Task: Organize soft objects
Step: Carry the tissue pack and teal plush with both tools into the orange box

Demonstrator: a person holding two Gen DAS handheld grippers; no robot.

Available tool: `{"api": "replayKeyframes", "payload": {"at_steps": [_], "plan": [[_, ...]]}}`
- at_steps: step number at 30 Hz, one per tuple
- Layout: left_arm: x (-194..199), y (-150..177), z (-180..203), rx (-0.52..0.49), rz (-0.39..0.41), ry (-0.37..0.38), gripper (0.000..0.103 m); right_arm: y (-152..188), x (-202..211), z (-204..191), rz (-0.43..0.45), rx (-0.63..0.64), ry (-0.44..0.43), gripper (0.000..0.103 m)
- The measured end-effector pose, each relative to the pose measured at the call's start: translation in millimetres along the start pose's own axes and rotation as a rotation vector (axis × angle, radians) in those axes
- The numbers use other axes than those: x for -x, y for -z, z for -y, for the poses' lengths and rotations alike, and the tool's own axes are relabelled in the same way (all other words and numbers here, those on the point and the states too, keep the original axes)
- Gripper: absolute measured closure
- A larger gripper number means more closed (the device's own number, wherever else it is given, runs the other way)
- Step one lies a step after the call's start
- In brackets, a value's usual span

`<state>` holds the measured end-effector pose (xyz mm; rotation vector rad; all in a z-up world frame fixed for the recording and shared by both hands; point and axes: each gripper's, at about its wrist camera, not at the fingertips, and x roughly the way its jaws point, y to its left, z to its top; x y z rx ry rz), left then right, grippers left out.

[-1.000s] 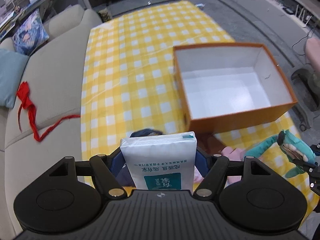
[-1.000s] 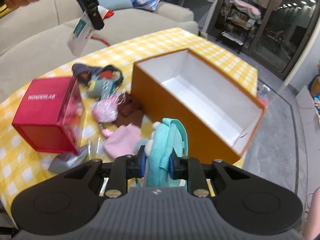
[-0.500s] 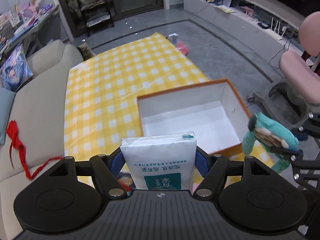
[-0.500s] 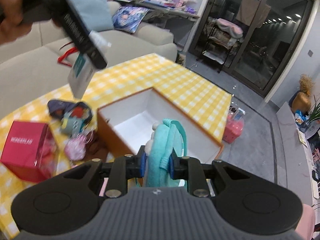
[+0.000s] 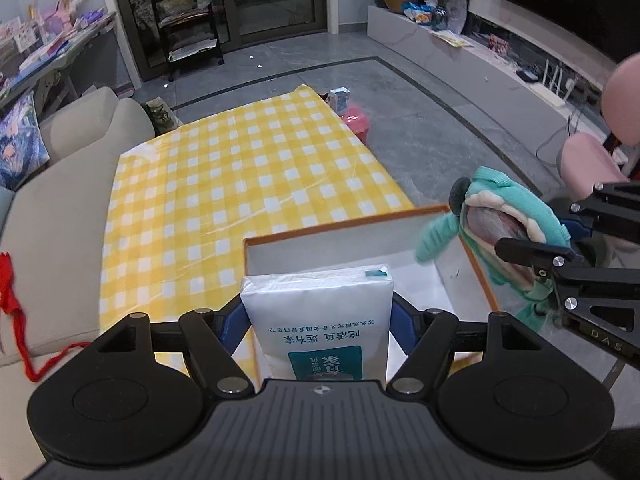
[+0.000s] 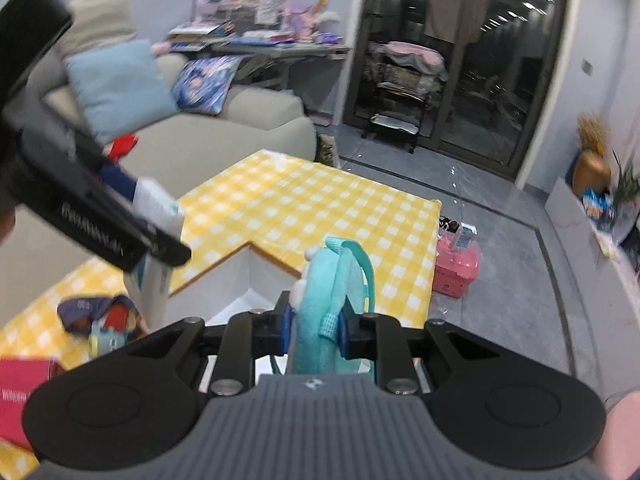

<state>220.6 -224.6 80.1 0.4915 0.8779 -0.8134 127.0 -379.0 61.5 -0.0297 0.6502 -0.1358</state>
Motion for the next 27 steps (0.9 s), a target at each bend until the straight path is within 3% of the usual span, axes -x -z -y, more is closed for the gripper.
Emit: {"api": "replayKeyframes", "payload": {"at_steps": [6, 16, 27], "plan": [[-36, -8, 7, 0.052, -0.020, 0.029, 0.021, 24, -46, 8, -0.031, -0.055, 0.021, 0.083], [-127, 5, 19, 0.090, -0.170, 0.046, 0.021, 91, -115, 18, -0.132, -0.153, -0.008, 0.083], [-199, 18, 36, 0.075, -0.346, 0.037, 0.021, 120, -153, 8, -0.243, -0.078, -0.016, 0.082]]}}
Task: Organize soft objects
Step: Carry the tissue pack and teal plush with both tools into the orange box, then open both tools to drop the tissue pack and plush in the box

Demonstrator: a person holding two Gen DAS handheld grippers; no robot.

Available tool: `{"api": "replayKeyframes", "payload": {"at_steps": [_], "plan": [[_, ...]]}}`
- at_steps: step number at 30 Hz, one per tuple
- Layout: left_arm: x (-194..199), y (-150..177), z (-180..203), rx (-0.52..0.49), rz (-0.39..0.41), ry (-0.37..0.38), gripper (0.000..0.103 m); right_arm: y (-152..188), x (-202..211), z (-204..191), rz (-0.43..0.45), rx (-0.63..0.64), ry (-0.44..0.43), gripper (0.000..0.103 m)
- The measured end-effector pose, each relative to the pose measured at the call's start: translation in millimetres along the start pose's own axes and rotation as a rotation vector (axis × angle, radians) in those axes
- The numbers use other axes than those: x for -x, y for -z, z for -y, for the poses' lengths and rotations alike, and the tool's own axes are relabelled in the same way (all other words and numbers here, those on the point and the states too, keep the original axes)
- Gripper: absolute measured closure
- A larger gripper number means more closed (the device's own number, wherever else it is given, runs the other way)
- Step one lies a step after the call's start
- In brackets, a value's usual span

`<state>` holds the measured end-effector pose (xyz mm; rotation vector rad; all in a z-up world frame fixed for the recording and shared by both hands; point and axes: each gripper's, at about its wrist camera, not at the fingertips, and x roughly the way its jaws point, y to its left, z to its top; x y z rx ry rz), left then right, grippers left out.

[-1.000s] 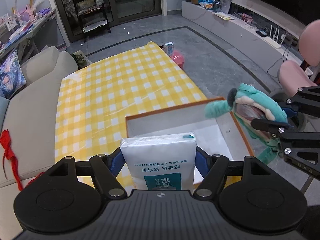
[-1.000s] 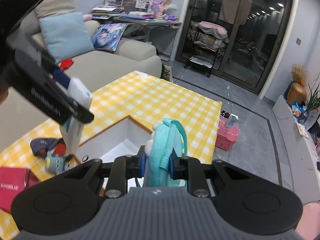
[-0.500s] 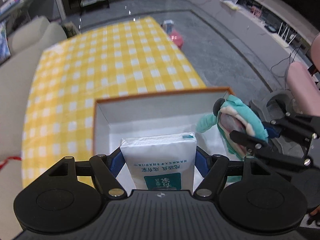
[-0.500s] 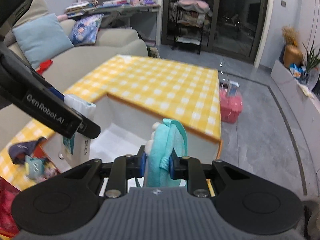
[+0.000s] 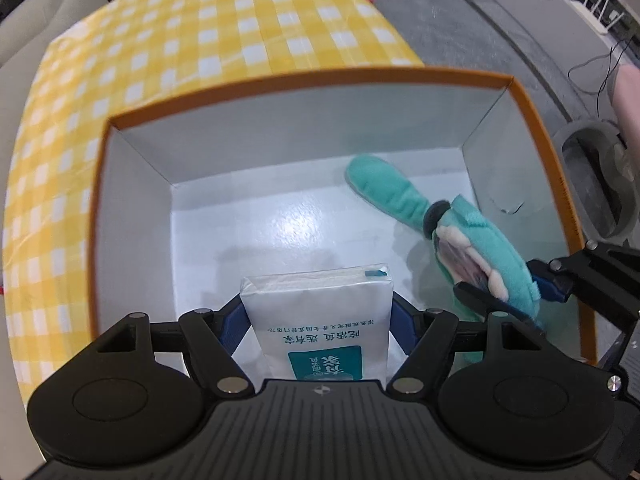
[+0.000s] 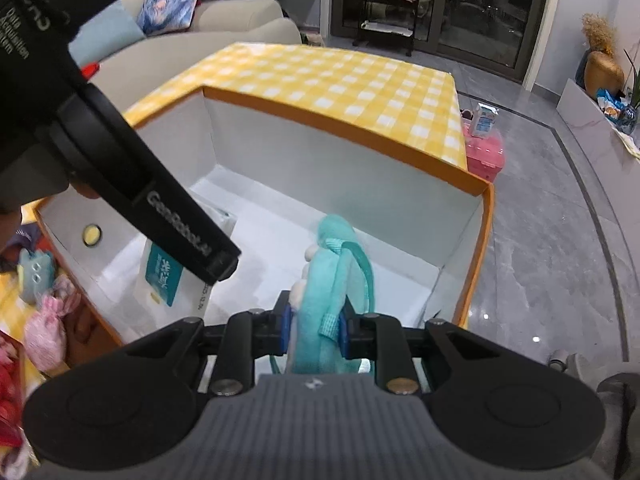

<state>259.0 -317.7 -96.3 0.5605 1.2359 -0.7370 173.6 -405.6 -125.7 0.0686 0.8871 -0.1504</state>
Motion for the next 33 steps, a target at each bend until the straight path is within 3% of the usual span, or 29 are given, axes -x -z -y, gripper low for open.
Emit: {"api": "replayKeyframes", "payload": {"at_steps": [6, 13, 20, 26, 33], "plan": [[-20, -2, 8, -0.007, -0.048, 0.008, 0.018, 3, -17, -2, -0.061, 0.031, -0.024, 0.082], [-41, -1, 17, -0.005, -0.085, 0.001, 0.014, 3, -19, -2, -0.055, 0.024, -0.027, 0.078], [-42, -6, 9, 0.045, -0.087, 0.056, 0.012, -1, -13, -5, -0.032, 0.036, -0.017, 0.057], [-18, -11, 1, 0.082, -0.029, 0.087, 0.010, -5, 9, -7, 0.010, 0.050, -0.006, 0.057], [29, -1, -9, 0.104, 0.059, 0.072, 0.010, -3, 46, -6, 0.074, 0.045, 0.007, 0.057]]}}
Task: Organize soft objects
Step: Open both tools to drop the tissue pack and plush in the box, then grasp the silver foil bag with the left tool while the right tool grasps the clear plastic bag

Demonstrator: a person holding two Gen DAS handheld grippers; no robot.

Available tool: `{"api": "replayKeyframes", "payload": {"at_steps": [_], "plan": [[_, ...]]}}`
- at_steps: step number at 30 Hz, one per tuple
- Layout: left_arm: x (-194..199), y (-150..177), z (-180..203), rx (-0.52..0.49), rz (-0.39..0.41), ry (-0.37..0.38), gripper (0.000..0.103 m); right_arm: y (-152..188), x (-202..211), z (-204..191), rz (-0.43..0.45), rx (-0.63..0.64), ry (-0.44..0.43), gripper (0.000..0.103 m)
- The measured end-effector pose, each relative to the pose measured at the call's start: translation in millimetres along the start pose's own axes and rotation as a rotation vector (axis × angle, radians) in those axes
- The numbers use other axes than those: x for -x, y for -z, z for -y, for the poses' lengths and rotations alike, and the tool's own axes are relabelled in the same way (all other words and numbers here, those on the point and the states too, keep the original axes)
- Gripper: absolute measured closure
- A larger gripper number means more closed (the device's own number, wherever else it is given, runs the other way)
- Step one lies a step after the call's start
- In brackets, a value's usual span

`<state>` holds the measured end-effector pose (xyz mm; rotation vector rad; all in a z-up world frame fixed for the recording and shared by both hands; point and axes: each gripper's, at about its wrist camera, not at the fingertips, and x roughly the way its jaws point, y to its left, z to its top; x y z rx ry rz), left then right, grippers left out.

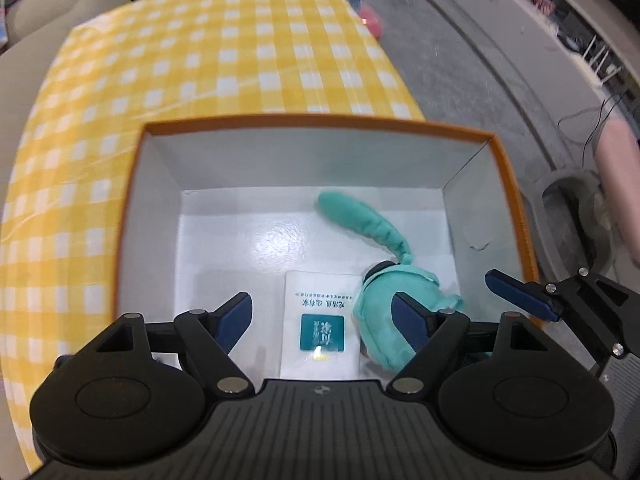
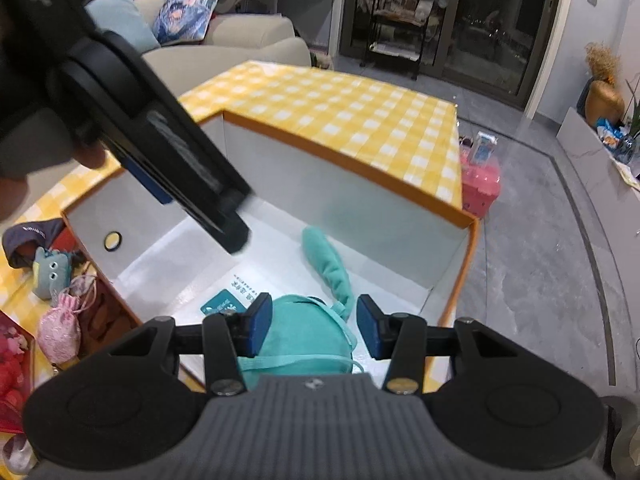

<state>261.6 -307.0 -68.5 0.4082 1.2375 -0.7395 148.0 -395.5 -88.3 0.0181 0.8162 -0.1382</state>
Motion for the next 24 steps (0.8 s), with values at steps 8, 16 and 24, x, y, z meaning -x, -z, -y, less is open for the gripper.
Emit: {"api": "replayKeyframes", "payload": {"at_steps": [8, 16, 24], "plan": [[65, 41, -5, 0.019, 0.124, -0.006, 0.008, 9, 41, -5, 0.055, -0.008, -0.011, 0.056], [100, 105, 1, 0.028, 0.198, -0.022, 0.008, 39, 78, -24, 0.069, -0.022, -0.042, 0.056], [104, 185, 9, 0.073, 0.237, -0.018, 0.008, 87, 104, -38, 0.023, -0.042, -0.064, 0.056]]}}
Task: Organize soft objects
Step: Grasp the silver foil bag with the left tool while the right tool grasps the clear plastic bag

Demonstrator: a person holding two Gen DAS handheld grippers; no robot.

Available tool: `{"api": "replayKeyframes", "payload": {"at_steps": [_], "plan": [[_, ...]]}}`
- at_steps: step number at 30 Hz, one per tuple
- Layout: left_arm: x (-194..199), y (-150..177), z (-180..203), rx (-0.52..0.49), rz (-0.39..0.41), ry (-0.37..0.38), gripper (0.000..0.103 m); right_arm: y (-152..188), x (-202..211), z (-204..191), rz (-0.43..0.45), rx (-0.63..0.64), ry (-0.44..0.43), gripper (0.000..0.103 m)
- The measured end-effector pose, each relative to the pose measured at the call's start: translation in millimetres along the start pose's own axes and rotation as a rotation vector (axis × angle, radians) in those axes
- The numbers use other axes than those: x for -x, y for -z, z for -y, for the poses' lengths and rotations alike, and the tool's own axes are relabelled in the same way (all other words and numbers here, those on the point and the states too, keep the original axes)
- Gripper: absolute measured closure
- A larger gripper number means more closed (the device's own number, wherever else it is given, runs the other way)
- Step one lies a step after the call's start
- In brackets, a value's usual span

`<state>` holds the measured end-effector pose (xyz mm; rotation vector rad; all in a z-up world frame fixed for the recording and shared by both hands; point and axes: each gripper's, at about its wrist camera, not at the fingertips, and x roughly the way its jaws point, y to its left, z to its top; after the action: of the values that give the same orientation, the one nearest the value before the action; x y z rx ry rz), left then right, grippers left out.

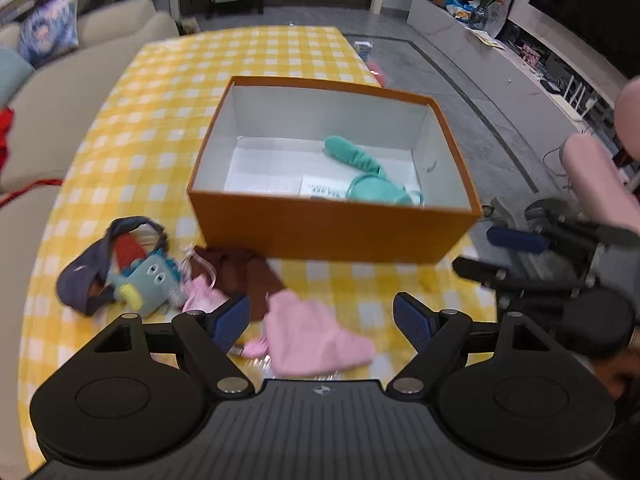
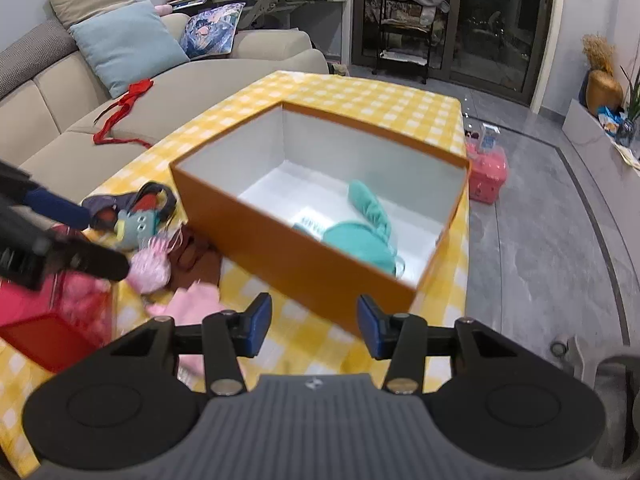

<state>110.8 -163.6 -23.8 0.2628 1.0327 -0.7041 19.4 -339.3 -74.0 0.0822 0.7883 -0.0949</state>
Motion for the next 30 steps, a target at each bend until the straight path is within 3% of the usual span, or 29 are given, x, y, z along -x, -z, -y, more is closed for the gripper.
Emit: {"api": "replayKeyframes", "payload": {"at_steps": [5, 10, 14, 19, 21, 23, 25, 30], "plan": [[23, 56, 22, -0.104, 0.065, -0.041, 0.008, 28, 16, -7, -0.018, -0.027, 0.003, 0.056], [33, 110, 23, -0.078, 0.073, -0.023, 0.009, 51, 18, -25, -0.051, -0.003, 0.009, 0.056], [32, 141, 13, -0.039, 0.093, -0.057, 0.023, 63, 12, -49, -0.074, 0.062, -0.011, 0.056], [15, 170, 8, -0.090, 0.059, -0.100, 0.029, 69, 1, -76, -0.109, 0.118, -0.071, 0.056], [6, 179, 3, -0.087, 0.051, -0.123, 0.037, 70, -4, -84, -0.119, 0.132, -0.088, 0.056], [-1, 187, -3, -0.081, 0.049, -0.124, 0.053, 71, -10, -93, -0.128, 0.149, -0.100, 0.056], [-9, 195, -9, -0.092, 0.036, -0.126, 0.060, 72, -16, -102, -0.137, 0.175, -0.114, 0.056], [-28, 201, -16, -0.124, 0.018, -0.141, 0.061, 72, -31, -118, -0.159, 0.225, -0.155, 0.057]]}}
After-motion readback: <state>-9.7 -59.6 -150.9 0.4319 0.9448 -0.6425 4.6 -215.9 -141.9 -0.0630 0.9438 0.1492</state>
